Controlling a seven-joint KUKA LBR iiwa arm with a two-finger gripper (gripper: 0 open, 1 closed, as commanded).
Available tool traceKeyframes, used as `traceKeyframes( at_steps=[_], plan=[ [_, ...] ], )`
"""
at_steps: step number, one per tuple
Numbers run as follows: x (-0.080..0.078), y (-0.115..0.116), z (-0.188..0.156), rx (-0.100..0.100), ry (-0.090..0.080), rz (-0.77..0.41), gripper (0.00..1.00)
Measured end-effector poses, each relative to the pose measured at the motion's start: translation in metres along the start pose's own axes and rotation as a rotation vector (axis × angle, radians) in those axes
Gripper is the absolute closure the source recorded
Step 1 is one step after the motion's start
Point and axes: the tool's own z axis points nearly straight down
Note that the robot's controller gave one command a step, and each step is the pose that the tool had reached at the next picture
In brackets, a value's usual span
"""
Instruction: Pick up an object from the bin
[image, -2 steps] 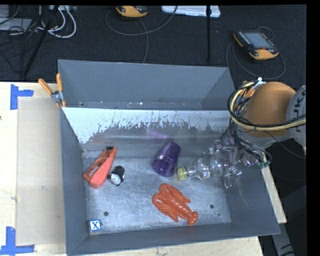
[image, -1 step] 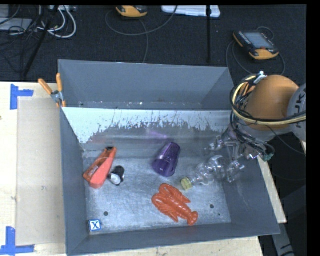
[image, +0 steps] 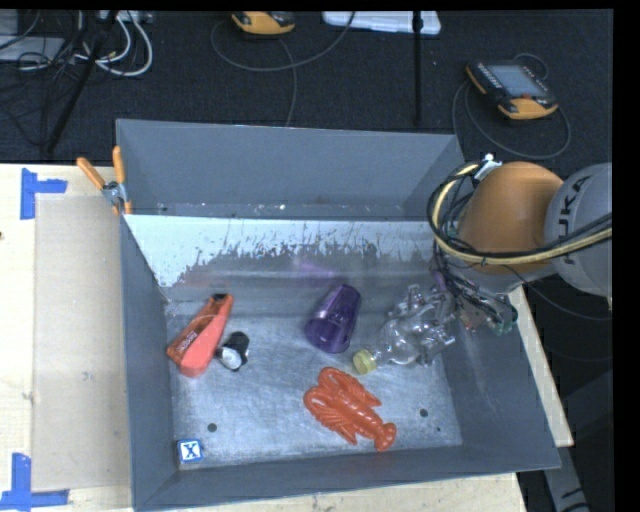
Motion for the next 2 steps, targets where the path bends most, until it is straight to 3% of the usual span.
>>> traceKeyframes(
  at_steps=[1, 2],
  plan=[
    [0.0, 0.0, 0.0, 0.0, 0.0, 0.0, 1.0],
    [0.006, -0.001, -0.155, 0.001, -0.003, -0.06, 1.0]
  ],
)
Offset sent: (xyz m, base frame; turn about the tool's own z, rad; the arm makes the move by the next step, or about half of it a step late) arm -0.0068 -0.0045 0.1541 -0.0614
